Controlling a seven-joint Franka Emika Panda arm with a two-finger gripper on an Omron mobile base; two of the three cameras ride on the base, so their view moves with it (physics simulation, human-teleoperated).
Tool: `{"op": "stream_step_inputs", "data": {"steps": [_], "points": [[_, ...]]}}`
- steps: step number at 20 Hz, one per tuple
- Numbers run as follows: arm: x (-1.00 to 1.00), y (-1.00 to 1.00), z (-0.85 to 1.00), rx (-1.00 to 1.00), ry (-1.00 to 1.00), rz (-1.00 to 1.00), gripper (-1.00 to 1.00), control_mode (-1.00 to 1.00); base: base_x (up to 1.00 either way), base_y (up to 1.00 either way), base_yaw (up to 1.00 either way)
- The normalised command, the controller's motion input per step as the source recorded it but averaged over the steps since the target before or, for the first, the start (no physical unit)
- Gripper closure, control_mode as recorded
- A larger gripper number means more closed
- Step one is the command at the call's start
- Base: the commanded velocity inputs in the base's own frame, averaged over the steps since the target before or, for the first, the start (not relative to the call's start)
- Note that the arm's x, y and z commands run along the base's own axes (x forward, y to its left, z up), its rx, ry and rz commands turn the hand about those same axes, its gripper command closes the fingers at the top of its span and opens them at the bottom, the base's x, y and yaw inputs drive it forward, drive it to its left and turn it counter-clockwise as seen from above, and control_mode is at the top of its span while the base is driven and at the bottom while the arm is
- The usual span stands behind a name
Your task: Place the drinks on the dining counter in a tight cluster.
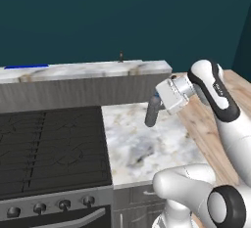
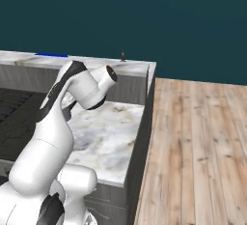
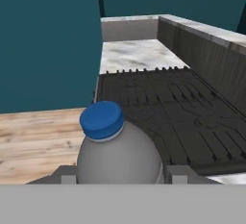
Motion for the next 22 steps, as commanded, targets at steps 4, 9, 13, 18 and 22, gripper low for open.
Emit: {"op": "stream_step_inputs", "data": {"steps": [4,9,13,18,22], "points": [[0.0,0.0,0.0,0.0,0.0,0.0,1.0,-1.0,0.0,0.0,0.0],[0.0,0.0,0.0,0.0,0.0,0.0,1.0,-1.0,0.0,0.0,0.0],[0.0,0.0,0.0,0.0,0.0,0.0,1.0,1.0,-0.23,-0.04,-0.02],[0.0,0.0,0.0,0.0,0.0,0.0,1.0,1.0,-0.63,-0.63,-0.1],[0.0,0.0,0.0,0.0,0.0,0.0,1.0,1.0,-0.05,-0.99,-0.03]]}}
